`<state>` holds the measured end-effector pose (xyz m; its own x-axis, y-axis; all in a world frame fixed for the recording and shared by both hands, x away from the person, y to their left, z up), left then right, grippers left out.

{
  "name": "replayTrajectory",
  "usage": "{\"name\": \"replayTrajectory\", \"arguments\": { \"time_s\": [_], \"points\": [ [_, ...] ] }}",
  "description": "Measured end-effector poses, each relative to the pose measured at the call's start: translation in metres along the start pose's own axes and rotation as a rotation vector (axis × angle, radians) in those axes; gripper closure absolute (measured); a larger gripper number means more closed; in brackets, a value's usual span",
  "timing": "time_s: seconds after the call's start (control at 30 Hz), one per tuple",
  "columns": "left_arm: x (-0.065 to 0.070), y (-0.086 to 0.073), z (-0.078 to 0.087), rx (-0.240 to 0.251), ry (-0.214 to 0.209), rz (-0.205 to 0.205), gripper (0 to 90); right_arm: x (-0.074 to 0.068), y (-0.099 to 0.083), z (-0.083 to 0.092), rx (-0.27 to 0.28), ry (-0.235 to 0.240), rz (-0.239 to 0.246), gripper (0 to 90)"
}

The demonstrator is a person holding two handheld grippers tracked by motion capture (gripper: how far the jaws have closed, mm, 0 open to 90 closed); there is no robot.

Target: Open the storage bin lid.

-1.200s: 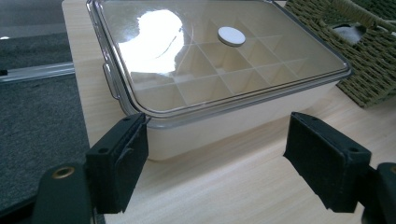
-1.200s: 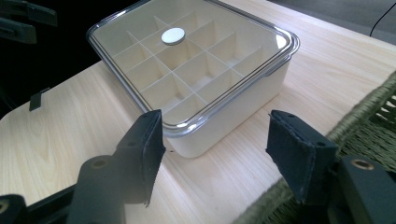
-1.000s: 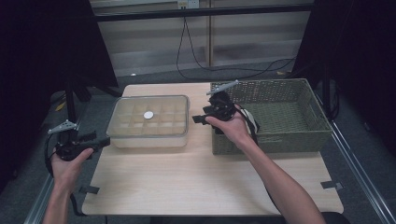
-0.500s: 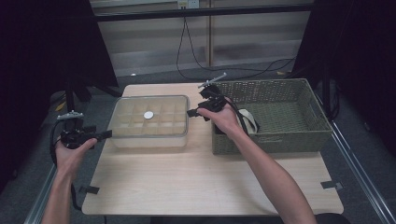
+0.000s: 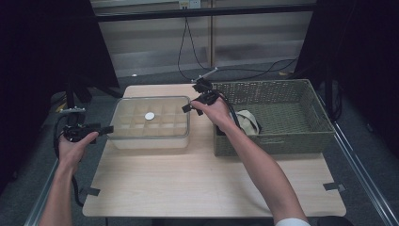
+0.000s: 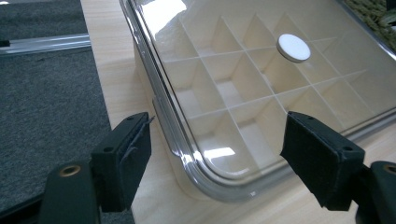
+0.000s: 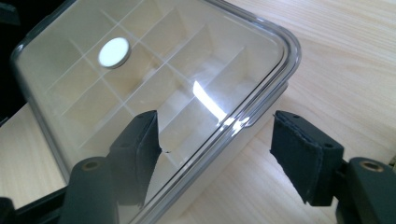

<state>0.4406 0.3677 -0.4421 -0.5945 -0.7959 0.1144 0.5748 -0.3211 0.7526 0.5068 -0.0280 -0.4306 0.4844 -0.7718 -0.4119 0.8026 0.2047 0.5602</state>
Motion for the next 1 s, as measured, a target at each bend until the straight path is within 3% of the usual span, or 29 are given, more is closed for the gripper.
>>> {"name": "replayTrajectory", "arguments": {
  "time_s": [0.4,0.53,0.63,0.77,0.9,0.93,1.0],
  "points": [
    [-0.007,0.011,-0.016,0.005,-0.015,0.021,27.7,-0.003,0.011,-0.026,-0.082,-0.092,-0.011,33.8],
    [-0.009,0.010,-0.019,-0.015,-0.013,0.028,28.8,-0.001,0.013,-0.030,-0.088,-0.111,-0.032,34.2],
    [-0.011,0.009,-0.022,-0.034,-0.012,0.033,30.2,0.000,0.013,-0.035,-0.116,-0.129,-0.038,29.5],
    [-0.013,0.011,-0.025,-0.030,-0.013,0.043,31.1,0.002,0.015,-0.038,-0.113,-0.143,-0.065,29.6],
    [-0.014,0.012,-0.029,-0.018,-0.017,0.078,34.9,0.000,0.014,-0.040,-0.104,-0.142,-0.080,28.4],
    [-0.015,0.012,-0.030,-0.033,-0.012,0.069,35.3,-0.001,0.014,-0.041,-0.108,-0.153,-0.068,30.1],
    [-0.015,0.012,-0.032,-0.047,-0.017,0.072,36.9,0.000,0.013,-0.042,-0.107,-0.160,-0.091,35.1]
  ]
}}
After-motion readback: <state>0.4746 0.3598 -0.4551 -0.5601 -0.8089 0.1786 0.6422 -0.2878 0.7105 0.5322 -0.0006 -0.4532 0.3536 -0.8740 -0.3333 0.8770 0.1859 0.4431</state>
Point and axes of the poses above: each handheld gripper's, and its own axes: z roughly backward along the jaws, y roughly out of its top, x roughly to its right, the point moved 4 cm from there along -z, roughly forward along the jaws, and after that the axes turned 10 degrees about -z, right-handed, at the moved point
